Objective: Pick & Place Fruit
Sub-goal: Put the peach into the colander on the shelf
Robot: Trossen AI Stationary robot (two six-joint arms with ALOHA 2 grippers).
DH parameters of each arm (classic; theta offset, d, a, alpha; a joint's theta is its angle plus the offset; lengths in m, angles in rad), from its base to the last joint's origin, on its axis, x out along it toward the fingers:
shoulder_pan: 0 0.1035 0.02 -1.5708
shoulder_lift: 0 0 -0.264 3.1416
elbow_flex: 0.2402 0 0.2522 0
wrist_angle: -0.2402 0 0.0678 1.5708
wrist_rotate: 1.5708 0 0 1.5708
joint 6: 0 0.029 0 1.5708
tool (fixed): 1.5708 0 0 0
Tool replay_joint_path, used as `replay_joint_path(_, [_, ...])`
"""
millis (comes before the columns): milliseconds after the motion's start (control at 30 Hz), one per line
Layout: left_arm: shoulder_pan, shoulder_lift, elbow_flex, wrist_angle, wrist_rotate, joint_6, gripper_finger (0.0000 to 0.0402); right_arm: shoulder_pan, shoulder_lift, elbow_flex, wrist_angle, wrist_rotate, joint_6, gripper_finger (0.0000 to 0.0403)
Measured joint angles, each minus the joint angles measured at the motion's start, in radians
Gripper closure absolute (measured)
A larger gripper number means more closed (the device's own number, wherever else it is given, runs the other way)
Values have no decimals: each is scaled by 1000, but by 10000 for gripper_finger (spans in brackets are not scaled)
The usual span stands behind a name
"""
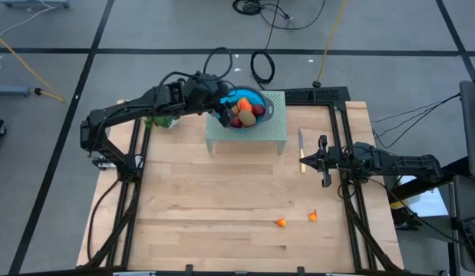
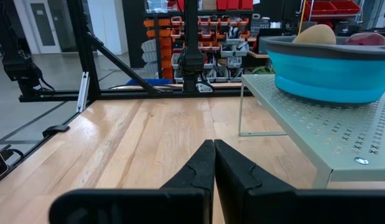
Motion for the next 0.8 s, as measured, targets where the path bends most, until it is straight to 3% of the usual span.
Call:
replay_joint_path(167, [1,-3,0,-14,28,-32,220,0,0,0,0,0,0,399])
replay_joint_path(633, [-95,-6,0,-58,71,-76,385,0,0,0,-1,0,0,399])
replay_joint_path(800, [-154,-6,0,-58,84,-123,392,0,0,0,-1,0,0,399])
